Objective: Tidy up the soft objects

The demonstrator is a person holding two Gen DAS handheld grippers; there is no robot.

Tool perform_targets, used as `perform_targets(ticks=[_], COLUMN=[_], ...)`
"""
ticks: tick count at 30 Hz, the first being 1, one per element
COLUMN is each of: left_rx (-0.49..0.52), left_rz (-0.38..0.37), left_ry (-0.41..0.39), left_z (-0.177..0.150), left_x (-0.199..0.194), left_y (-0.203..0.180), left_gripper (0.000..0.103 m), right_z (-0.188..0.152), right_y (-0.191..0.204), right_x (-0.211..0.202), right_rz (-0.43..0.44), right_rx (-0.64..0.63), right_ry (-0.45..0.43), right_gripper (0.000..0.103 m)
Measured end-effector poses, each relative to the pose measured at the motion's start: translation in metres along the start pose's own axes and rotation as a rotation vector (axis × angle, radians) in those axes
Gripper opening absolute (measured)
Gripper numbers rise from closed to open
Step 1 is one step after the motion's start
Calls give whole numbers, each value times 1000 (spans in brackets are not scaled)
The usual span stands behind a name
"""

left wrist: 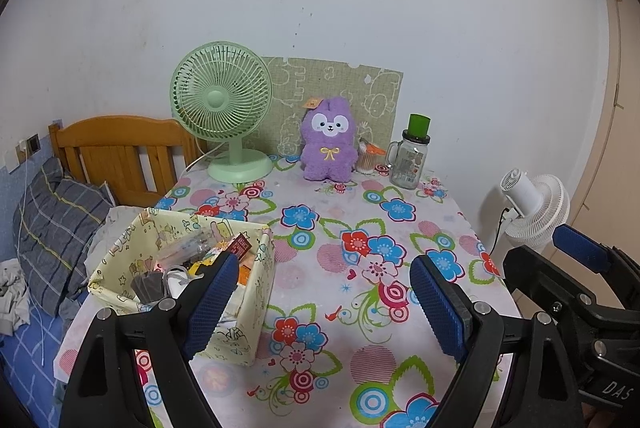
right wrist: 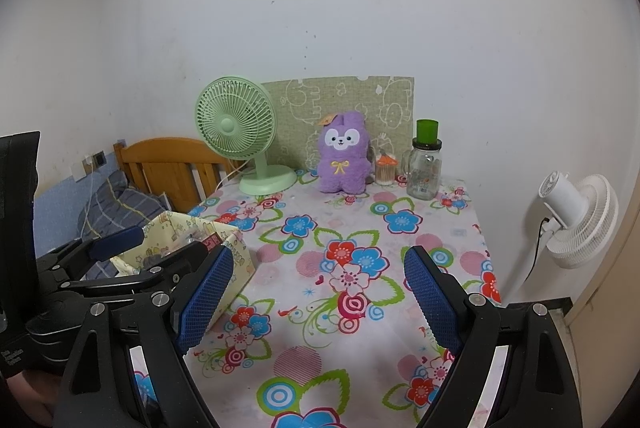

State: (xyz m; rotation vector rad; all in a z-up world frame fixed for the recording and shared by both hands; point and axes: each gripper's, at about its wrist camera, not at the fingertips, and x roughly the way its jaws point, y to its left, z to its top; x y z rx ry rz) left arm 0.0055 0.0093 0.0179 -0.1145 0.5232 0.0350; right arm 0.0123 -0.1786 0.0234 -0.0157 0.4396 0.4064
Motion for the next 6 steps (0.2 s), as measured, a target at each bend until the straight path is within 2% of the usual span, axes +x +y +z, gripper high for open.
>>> perform_targets(ticks=[6], left_rx=[-5], left_rz=[-1], left_ry=[1], left_z=[1], left_x=[2], left_y=[1], left_gripper=[95], right_z=[0], right_y=[0], right_x=[0], right_rz=[-1], right_rx=[-1], right_ry=[0], right_gripper=[89])
